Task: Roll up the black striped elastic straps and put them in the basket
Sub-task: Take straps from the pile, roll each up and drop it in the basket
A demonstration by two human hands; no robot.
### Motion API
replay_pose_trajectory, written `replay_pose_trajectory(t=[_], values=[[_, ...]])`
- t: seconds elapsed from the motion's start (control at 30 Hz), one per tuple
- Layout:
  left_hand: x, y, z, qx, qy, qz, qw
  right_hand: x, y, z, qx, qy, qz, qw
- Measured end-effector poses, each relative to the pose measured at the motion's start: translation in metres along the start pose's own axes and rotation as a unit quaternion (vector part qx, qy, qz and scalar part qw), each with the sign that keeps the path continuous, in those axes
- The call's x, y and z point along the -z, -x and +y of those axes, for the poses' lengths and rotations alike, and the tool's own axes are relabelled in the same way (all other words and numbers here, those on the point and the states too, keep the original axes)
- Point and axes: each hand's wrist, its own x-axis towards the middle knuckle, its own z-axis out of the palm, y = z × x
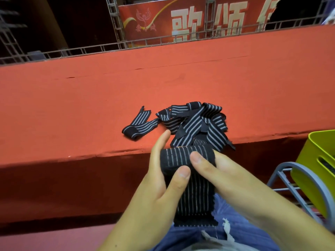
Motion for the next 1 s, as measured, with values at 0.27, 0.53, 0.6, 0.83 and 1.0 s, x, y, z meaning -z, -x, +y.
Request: replay_pose_trajectory(t=[0.27,0.53,0.6,0.83,1.0], values=[[0.0048,-0.0078,-0.0026,-0.02,-0.021,0.012,0.999,0.003,-0.0017,0.0025,0.049,0.022,0.073,0.996],[0.0041,-0.0077,-0.0044,-0.028,-0.016,0.027,0.999,0.0055,-0.0014,0.0054,0.034,0.02,0.064,0.997],[0.004,-0.0077,-0.0045,-0.029,-0.014,0.026,0.999,0.0056,-0.0013,0.0054,0.036,0.028,0.071,0.996],[0.0045,-0.0078,-0.0041,-0.044,-0.026,0.041,0.998,0.0038,-0.002,0.0037,0.007,-0.001,0.071,0.997],[0.0061,-0.0089,-0.0033,-0.06,-0.023,0.083,0.994,0.0025,-0.0001,0.0017,-0.04,-0.031,0.048,0.998]])
